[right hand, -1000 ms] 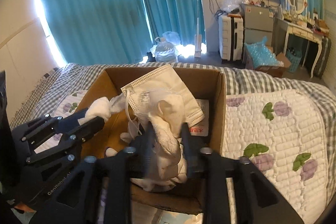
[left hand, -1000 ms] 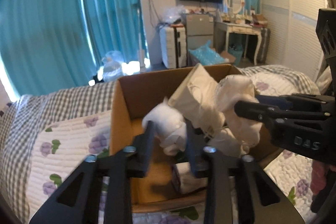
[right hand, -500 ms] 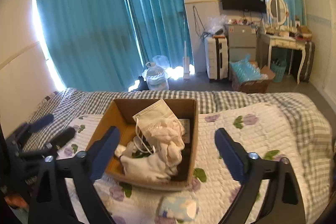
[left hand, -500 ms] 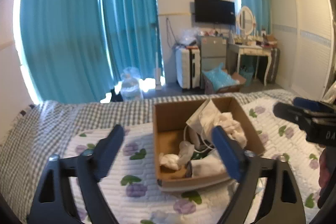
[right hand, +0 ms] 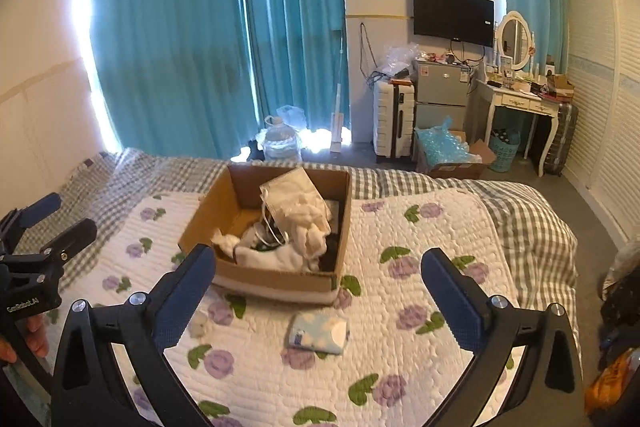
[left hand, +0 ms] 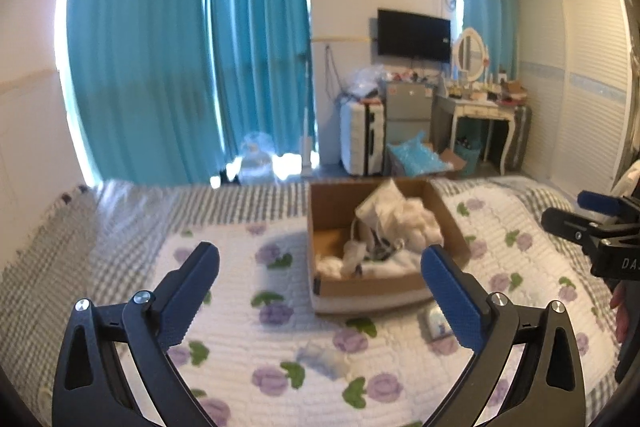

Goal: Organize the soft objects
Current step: 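Grasp the blue tissue pack with the right gripper while the left grasps the white toy, then lower the tissue pack and toy into the cardboard box and release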

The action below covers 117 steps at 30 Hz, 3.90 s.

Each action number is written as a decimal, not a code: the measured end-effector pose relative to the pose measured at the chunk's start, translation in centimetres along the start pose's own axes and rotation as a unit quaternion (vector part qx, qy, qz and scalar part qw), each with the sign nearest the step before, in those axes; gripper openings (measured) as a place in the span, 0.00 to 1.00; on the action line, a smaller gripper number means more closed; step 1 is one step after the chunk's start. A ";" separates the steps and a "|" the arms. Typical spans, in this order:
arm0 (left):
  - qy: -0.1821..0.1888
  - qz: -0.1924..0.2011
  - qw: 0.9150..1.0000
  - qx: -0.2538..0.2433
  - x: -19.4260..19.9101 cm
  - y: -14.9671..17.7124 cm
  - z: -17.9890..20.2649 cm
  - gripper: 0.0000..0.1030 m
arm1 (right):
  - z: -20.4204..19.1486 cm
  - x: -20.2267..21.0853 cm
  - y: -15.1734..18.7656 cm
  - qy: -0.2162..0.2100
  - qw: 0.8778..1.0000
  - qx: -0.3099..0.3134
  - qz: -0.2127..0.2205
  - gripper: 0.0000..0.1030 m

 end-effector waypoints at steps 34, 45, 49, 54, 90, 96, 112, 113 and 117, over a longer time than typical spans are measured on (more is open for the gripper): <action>-0.034 -0.187 0.981 0.042 -14.4 17.8 -0.8 0.98 | 0.6 -19.8 17.3 0.021 0.979 -0.044 -0.200 0.97; 0.001 -0.212 0.975 0.061 -14.0 19.5 -0.4 0.56 | 0.2 -19.3 17.7 0.018 0.981 -0.019 -0.193 0.73; 0.020 -0.216 0.975 0.049 -14.0 19.5 0.6 0.40 | -0.1 -19.0 17.6 0.016 0.982 -0.014 -0.189 0.73; 0.030 -0.216 0.975 0.032 -13.4 19.3 1.5 0.32 | 0.0 -17.2 17.4 0.012 0.984 -0.015 -0.178 0.73; 0.070 -0.105 0.992 0.004 -1.5 7.8 4.1 0.31 | -3.9 -1.4 8.1 -0.025 0.998 0.025 -0.050 0.73; 0.063 -0.078 0.995 -0.023 -2.9 3.6 4.3 0.31 | -3.6 -1.6 3.1 -0.025 0.999 0.040 -0.019 0.73; 0.093 -0.066 0.991 -0.068 -16.1 -1.3 4.8 0.31 | -2.5 -14.0 -4.8 -0.029 0.996 0.075 -0.023 0.73; 0.090 -0.068 0.991 -0.066 -17.0 -1.2 4.6 0.32 | -2.4 -14.5 -4.9 -0.028 0.996 0.076 -0.024 0.73; 0.089 -0.078 0.991 -0.060 -20.0 -1.1 3.8 0.37 | -1.8 -17.7 -4.7 -0.035 0.997 0.062 -0.036 0.73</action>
Point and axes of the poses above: each gripper's, at about its wrist camera, not at the fingertips, and x roughly against the way its jaws point, z to its right, y to its underside, the point moved 10 cm from there along -x, roughly the way its jaws point, and after that the axes turned 1 degree about z, right-handed, at the moved point
